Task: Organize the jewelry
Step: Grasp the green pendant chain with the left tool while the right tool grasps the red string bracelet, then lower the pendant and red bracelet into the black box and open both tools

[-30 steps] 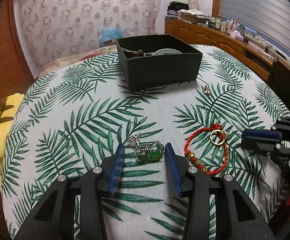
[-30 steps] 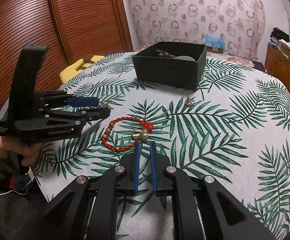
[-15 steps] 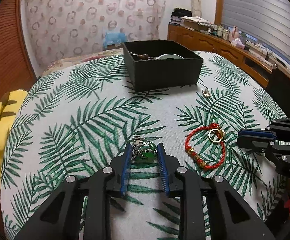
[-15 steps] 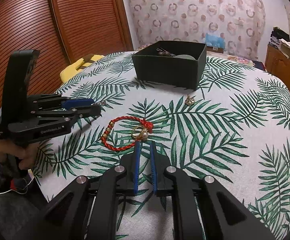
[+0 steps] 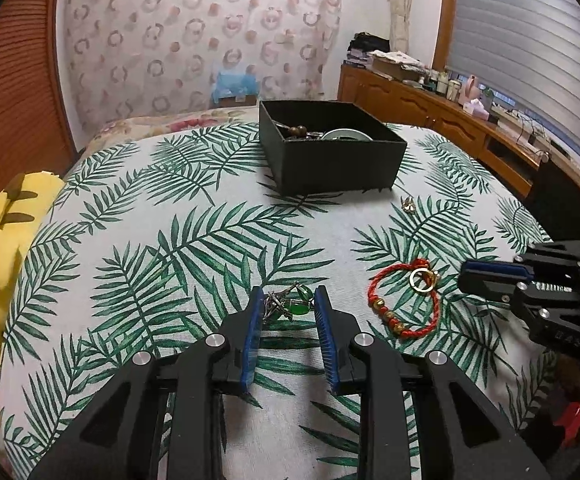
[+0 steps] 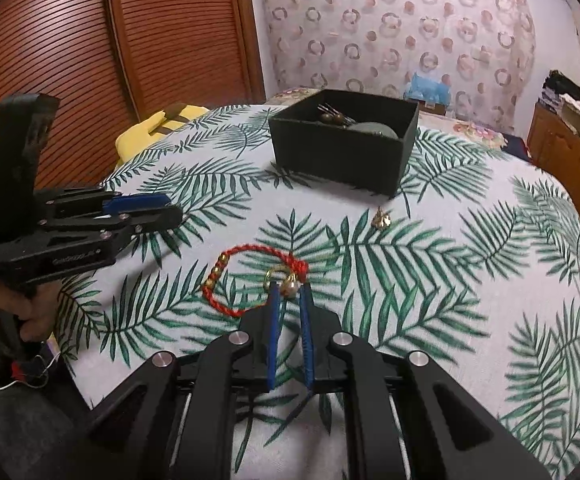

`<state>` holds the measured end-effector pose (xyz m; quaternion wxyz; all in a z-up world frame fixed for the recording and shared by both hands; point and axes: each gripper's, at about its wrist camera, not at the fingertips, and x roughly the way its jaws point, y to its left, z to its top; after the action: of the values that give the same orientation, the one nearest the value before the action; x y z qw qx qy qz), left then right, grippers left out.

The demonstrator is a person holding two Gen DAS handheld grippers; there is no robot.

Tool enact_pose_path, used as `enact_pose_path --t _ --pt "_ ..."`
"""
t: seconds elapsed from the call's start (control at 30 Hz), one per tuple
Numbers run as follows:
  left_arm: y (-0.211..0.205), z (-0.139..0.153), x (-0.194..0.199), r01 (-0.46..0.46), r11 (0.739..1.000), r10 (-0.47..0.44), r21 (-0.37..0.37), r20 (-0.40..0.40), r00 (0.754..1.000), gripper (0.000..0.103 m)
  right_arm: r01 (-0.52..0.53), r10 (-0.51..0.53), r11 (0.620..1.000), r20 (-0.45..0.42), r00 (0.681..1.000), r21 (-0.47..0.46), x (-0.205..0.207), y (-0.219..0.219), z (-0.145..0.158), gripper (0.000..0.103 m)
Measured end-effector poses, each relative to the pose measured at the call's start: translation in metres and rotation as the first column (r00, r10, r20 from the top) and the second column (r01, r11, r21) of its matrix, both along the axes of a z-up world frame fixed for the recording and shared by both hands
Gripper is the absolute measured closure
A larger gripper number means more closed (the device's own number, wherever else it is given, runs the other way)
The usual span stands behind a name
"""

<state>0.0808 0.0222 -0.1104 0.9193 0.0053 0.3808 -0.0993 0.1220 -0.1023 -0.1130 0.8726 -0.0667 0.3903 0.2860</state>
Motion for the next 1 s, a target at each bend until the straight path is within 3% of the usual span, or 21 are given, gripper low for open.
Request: enact_pose_path --t 0.13,0.37,0.67,0.77,1.0 --pt "0.0 0.005 -0.003 0.003 1.0 -0.002 -0.007 0.012 1.0 0.079 -0.006 0.006 1.0 -0.005 1.0 -0.009 0.009 0.006 0.002 0.079" --pt "0.003 0.011 -0.007 -0.008 1.0 0.008 -0.012 0.03 0.999 0.079 -0.123 0.123 0.992 -0.045 0.991 0.003 0.003 0.035 0.0 0.079" --pt "0.017 0.018 -0.009 -0.036 0.999 0.037 -0.024 0.045 0.998 0.079 -0.179 0.174 0.978 -0.054 0.983 -0.108 0.007 0.071 -0.01 0.079" --pt "0.019 0.019 -0.009 -0.041 0.999 0.042 -0.021 0.048 0.998 0.079 -0.196 0.194 0.968 -0.029 0.981 -0.153 0.002 0.075 -0.011 0.093" --pt "0.019 0.026 -0.005 -0.038 0.999 0.04 -0.025 0.06 0.997 0.079 -0.179 0.178 0.981 -0.018 0.984 -0.069 0.01 0.053 0.013 0.095"
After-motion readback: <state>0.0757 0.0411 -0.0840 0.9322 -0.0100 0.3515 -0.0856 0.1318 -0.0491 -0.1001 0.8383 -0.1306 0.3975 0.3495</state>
